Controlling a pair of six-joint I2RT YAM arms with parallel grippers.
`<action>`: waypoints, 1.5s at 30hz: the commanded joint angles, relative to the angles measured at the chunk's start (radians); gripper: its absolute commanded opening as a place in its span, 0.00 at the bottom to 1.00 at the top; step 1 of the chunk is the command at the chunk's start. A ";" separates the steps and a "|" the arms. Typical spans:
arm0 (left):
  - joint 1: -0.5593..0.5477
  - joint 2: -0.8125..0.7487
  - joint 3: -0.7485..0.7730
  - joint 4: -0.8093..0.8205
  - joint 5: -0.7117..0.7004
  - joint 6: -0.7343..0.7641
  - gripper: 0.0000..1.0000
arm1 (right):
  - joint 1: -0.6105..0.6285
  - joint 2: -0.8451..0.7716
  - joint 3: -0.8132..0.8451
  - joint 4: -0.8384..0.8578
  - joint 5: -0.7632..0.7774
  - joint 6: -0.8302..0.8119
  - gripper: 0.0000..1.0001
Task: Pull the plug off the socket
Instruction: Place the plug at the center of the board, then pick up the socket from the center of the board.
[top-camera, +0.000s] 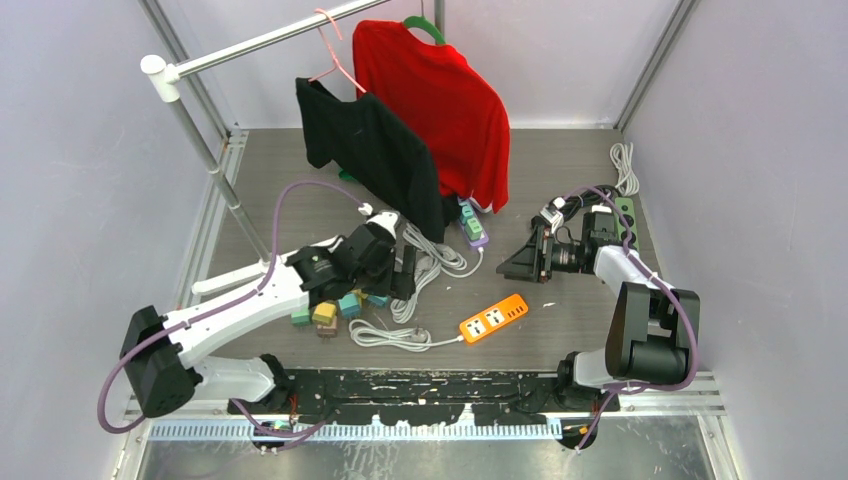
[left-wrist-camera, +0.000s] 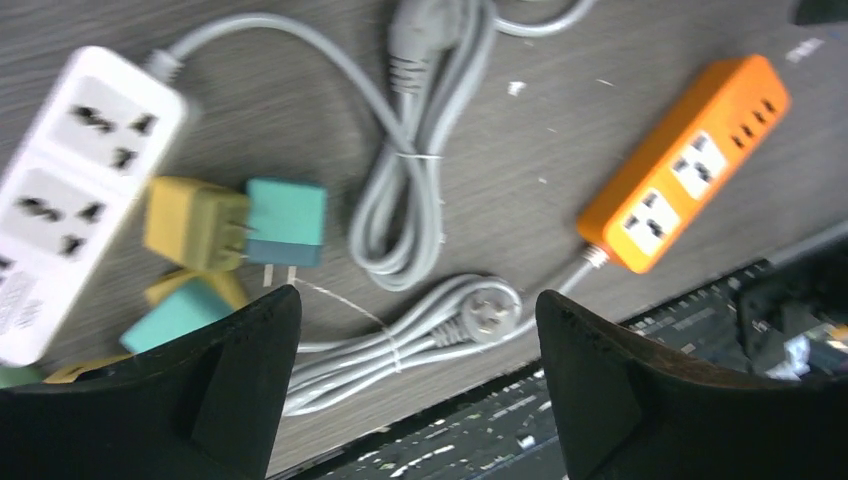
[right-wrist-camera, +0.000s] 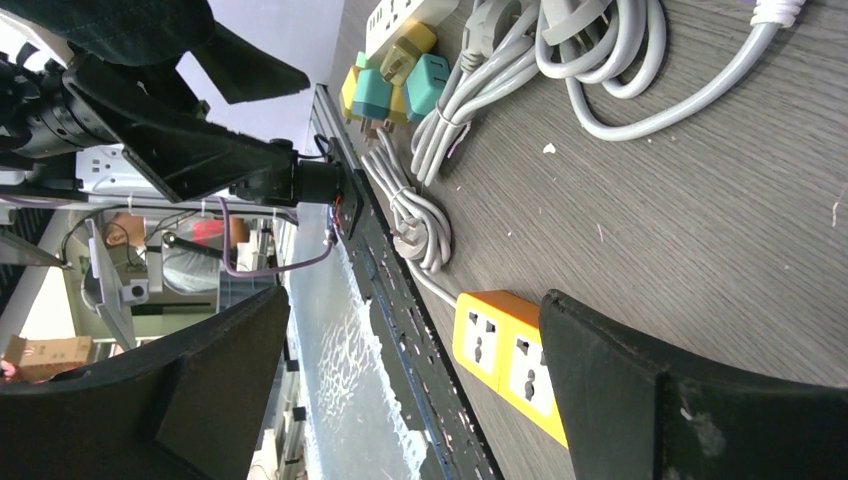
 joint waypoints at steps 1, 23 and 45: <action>0.005 -0.078 -0.079 0.266 0.185 0.015 0.87 | -0.006 -0.016 0.043 -0.045 -0.024 -0.064 1.00; 0.005 -0.444 -0.336 0.536 0.131 0.074 0.91 | 0.582 -0.051 0.380 -0.475 0.766 -0.885 1.00; 0.004 -0.545 -0.414 0.493 -0.002 0.017 0.91 | 0.910 -0.077 0.156 -0.305 0.886 -0.917 1.00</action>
